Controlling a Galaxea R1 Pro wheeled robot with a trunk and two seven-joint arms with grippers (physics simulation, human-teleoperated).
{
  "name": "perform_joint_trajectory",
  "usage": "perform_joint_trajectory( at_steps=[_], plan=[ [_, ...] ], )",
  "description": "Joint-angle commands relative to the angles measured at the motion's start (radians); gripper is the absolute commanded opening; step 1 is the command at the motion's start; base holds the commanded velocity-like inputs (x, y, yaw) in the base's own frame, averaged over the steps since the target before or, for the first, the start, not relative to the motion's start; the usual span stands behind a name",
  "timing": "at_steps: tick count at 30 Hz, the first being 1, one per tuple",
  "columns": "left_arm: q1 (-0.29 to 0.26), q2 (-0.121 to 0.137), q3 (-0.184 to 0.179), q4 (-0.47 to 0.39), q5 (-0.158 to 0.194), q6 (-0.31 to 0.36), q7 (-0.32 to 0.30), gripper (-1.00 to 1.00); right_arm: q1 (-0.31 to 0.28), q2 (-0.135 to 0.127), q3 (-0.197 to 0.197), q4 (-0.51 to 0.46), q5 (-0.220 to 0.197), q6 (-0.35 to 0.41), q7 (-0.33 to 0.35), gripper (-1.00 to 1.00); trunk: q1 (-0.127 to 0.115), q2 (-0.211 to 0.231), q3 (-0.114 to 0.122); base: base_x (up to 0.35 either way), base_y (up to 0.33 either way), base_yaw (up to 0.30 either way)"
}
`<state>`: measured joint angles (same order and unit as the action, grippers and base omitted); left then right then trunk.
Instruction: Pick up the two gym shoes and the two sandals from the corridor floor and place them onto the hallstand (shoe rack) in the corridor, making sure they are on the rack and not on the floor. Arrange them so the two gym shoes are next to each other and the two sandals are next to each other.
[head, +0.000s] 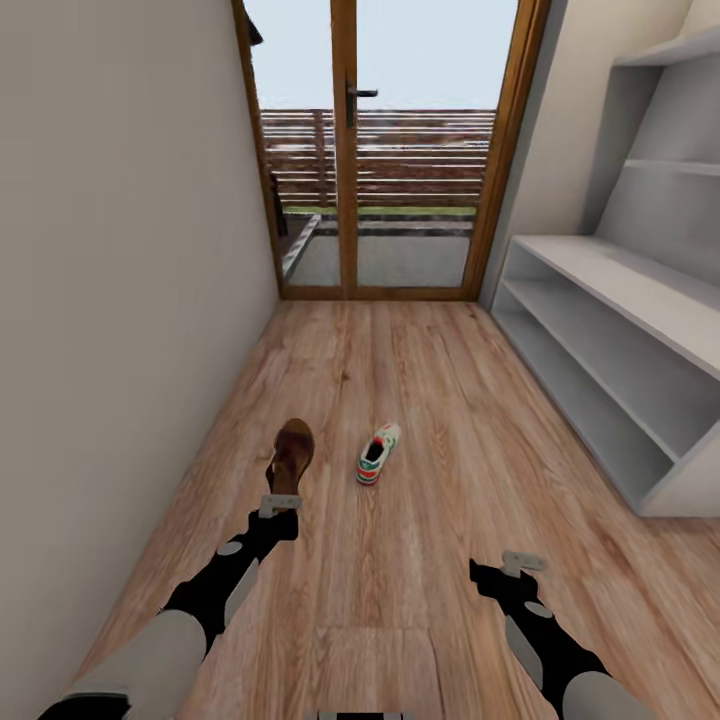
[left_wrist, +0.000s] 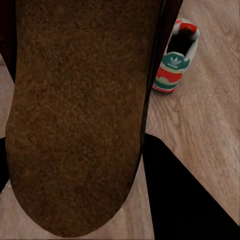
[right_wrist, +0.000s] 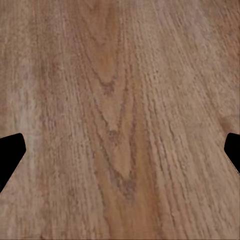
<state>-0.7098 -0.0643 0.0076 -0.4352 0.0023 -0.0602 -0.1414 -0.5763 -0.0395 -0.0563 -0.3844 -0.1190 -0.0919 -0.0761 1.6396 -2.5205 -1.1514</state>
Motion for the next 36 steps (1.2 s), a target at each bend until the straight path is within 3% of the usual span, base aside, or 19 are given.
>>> perform_joint_trajectory(
  at_steps=[1,6,23,29,36],
  plan=[
    [0.000,0.008,0.002,-0.005,-0.003,-0.003,-0.004,-1.00,0.000,0.000,0.001,0.001,-0.010,-0.005,-0.001,1.00,0.000,0.000,-0.001,0.350,0.000,0.000],
    [0.000,0.026,0.005,-0.035,-0.002,-0.001,-0.003,-1.00,0.000,-0.002,0.002,0.002,-0.010,-0.006,-0.001,1.00,0.000,0.000,-0.001,0.350,0.000,0.000],
    [0.000,0.051,0.016,-0.047,-0.002,0.000,0.000,-1.00,0.000,-0.001,0.002,0.068,-0.011,-0.009,-0.001,1.00,0.000,0.000,-0.001,0.349,0.011,0.000],
    [0.000,0.058,0.023,-0.097,0.000,-0.006,-0.004,-1.00,0.000,0.003,0.001,0.068,-0.013,-0.011,-0.001,1.00,0.000,0.000,-0.001,0.161,0.041,0.000],
    [0.000,0.064,0.022,-0.111,0.000,-0.005,-0.005,-1.00,0.000,0.008,0.001,0.070,-0.014,-0.105,0.001,1.00,0.000,0.000,-0.001,0.028,0.194,0.000]
  ],
)
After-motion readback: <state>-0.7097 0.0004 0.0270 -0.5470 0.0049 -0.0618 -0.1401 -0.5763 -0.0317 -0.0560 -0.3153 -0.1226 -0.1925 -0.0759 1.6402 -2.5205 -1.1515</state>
